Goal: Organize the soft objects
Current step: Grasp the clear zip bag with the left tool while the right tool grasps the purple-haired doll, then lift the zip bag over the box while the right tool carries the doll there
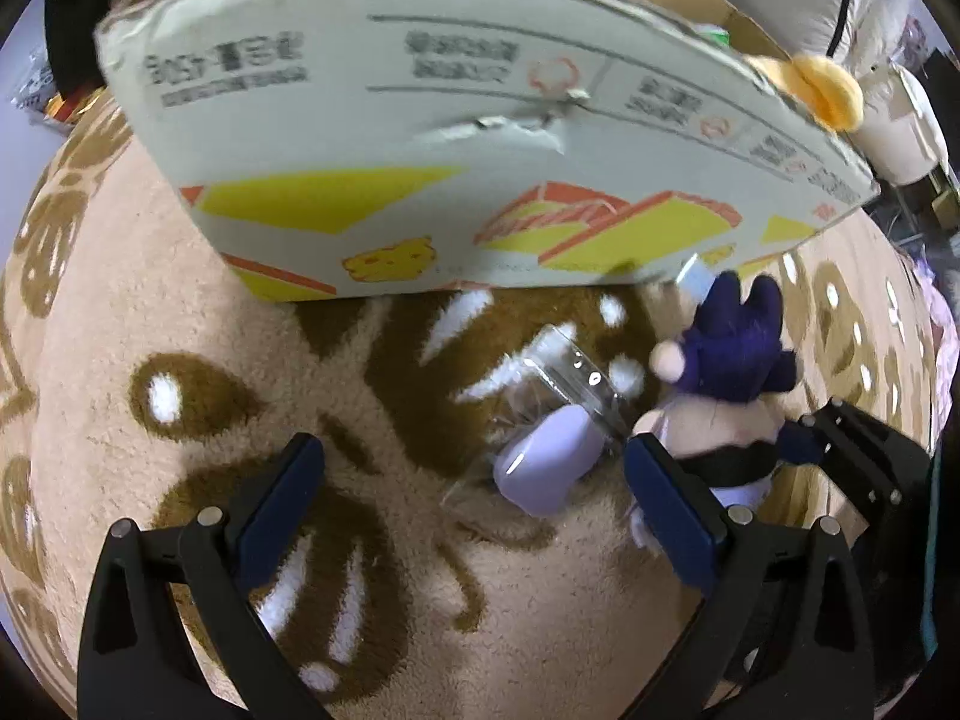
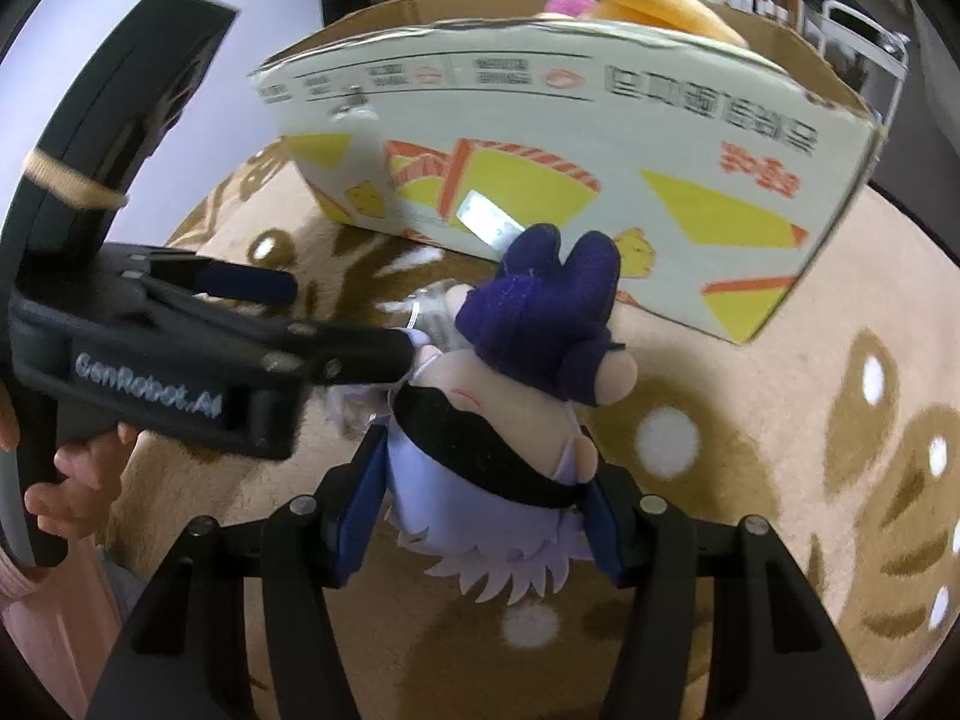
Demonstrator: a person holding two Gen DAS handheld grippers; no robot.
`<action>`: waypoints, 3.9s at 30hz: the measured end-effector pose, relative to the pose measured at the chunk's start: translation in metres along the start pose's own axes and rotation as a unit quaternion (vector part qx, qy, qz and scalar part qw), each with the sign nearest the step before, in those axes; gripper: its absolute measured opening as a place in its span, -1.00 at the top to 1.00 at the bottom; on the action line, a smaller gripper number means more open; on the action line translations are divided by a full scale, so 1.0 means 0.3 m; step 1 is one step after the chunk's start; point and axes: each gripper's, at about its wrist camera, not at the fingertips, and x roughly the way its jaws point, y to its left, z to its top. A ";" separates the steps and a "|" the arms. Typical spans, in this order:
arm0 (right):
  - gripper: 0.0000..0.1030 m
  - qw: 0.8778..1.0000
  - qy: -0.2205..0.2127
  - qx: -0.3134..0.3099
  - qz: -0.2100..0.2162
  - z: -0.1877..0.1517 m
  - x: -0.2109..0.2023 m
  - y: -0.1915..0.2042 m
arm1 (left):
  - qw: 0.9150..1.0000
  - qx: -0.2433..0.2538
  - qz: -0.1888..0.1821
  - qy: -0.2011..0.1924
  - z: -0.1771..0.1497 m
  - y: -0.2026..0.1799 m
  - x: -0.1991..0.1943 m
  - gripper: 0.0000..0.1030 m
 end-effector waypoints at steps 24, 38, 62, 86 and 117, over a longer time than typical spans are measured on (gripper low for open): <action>-0.22 0.999 0.032 0.021 -0.020 -0.025 0.017 -0.014 | 0.996 0.062 0.052 0.024 -0.023 -0.192 0.134 -0.93; -0.22 0.999 0.031 0.016 -0.027 -0.035 0.021 -0.006 | 0.996 0.055 0.061 0.018 -0.008 -0.208 0.194 -0.95; -0.22 0.999 0.027 0.016 -0.025 -0.032 0.015 -0.031 | 0.997 0.017 0.076 -0.027 0.001 -0.099 0.096 0.12; -0.16 0.997 -0.059 0.043 -0.030 -0.027 -0.114 -0.072 | 0.985 -0.002 0.098 -0.140 -0.153 -0.062 -0.247 0.15; -0.16 0.967 -0.249 0.004 -0.056 0.137 -0.450 -0.015 | 0.938 0.014 0.133 -0.321 -0.041 -0.128 -0.630 0.14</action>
